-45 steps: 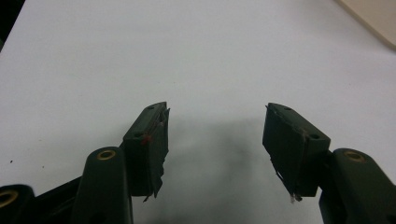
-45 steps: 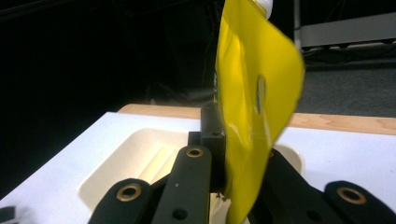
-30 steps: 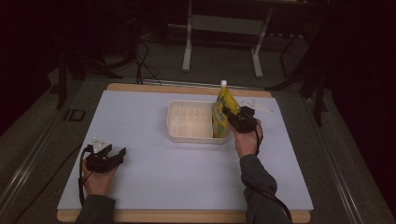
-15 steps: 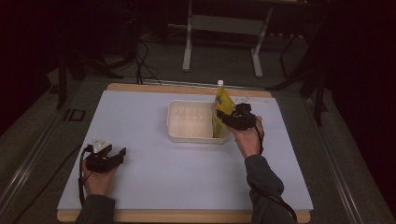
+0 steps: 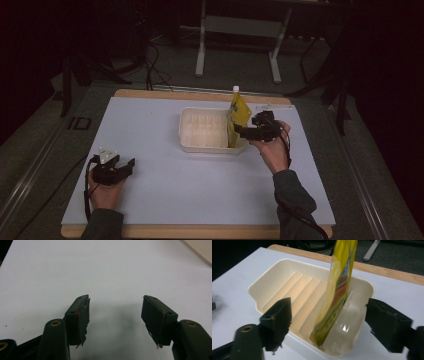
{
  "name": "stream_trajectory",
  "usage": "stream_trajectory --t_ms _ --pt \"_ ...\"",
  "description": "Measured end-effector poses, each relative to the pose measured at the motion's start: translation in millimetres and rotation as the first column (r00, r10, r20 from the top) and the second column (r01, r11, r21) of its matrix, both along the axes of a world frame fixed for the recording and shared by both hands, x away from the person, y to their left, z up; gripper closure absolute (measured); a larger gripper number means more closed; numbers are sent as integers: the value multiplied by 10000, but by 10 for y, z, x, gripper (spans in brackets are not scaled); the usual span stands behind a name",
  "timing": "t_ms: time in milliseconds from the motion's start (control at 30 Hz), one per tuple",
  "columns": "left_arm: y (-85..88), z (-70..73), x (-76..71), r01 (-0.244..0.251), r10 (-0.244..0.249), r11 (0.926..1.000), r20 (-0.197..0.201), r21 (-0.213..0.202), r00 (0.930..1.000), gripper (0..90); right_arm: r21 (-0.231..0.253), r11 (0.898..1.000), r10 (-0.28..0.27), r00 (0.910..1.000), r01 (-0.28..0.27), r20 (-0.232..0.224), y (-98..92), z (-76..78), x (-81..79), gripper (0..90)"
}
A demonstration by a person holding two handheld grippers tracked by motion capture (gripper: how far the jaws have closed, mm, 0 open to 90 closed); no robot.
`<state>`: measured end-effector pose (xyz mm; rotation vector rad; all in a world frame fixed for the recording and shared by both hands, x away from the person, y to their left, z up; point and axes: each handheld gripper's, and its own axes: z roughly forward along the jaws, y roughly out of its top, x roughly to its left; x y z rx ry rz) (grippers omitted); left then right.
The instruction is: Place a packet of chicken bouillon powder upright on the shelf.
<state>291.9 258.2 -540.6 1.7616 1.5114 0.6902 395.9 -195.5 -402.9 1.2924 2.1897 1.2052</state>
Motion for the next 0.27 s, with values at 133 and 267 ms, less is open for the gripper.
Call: stream_trajectory --t_ms 133,267 --pt "1 0 0 -13 13 10000 -8 22 10000 380 -131 9998 114 9999 -114 -29 -65 -7 -87 167" --pt "-1 -2 2 -79 79 10000 17 -42 10000 377 -15 9998 207 9997 -207 -96 -188 -70 -243 154"
